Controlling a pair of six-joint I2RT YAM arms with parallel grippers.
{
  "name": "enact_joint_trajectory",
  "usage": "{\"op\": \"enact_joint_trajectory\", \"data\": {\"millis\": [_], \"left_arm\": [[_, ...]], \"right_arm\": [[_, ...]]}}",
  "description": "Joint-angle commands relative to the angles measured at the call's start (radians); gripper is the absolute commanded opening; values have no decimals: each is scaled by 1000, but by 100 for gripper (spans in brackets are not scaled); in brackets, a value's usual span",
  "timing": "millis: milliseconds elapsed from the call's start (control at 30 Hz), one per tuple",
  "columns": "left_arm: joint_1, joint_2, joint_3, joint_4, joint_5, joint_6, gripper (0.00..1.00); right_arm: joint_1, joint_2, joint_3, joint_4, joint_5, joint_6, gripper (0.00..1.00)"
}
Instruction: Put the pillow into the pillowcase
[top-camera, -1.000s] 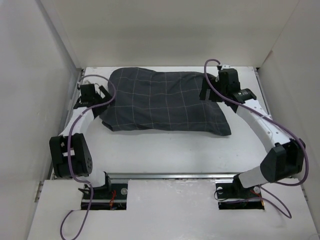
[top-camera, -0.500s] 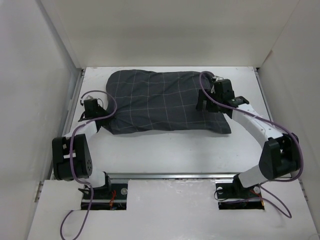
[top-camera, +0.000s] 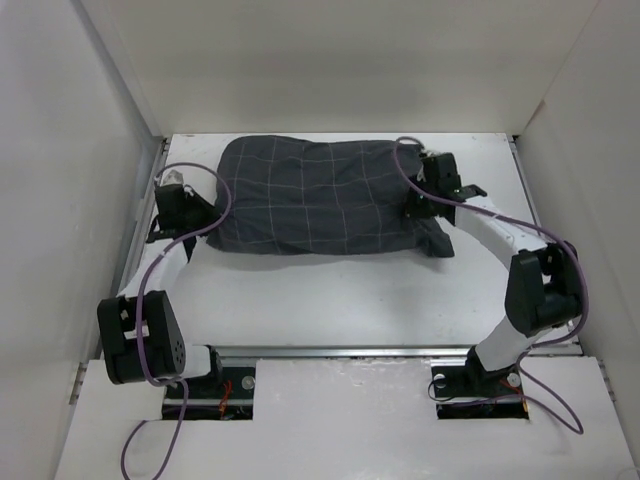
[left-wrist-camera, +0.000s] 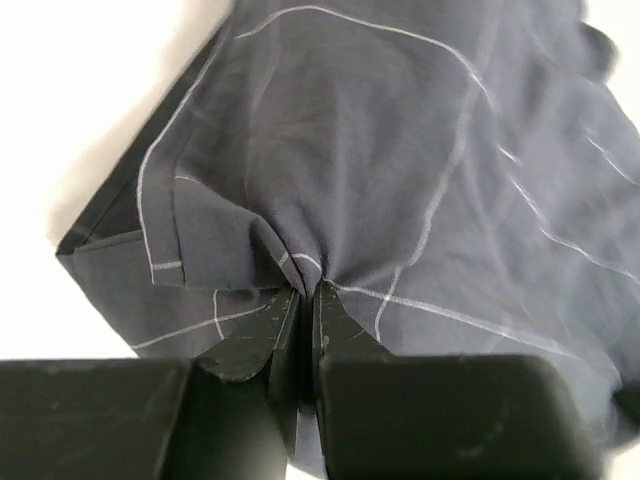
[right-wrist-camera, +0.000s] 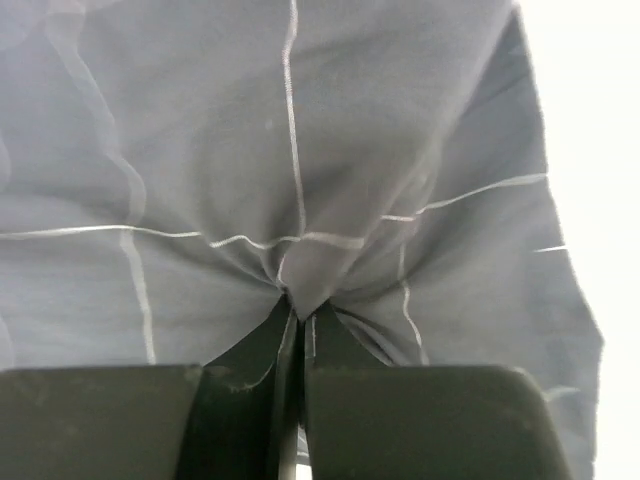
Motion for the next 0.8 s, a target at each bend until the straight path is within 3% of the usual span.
{"op": "enact_joint_trajectory", "data": {"millis": [0,100,200,300,500,533,567,600,633,667,767], "left_arm": [[-1,-32,222,64,165,32,0],[-35,-32,441,7,176,68,0],[-35,-81,485,16,201,79,0],[-35,-124,397,-10,68,91,0],[-35,-208,-27,-54,-19,15,0],[-35,-209,-62,-74,-57,15,0],[-35,-218,-94,-106,-86,-4,0],[-35,-228,-95,-190,-120,-17,5],[-35,-239,-95,-211,-141,-31,26],[-35,-264,-95,-238,-169,-47,99],[-35,-323,-1,-341,-270,-100,100]], "right_arm": [[-40,-64,226,36,58,-14,0],[-55,-74,462,-72,204,-49,0],[-120,-109,539,-89,208,-76,0],[-143,-131,428,-89,220,-76,0],[-143,-154,58,-111,230,25,0],[-143,-174,27,-112,221,44,9],[-143,-214,1,-124,221,44,29],[-143,-241,-20,-124,221,61,51],[-143,-272,-46,-124,230,61,100],[-143,-331,-47,-124,230,73,100],[-143,-384,2,-113,243,73,100]]}}
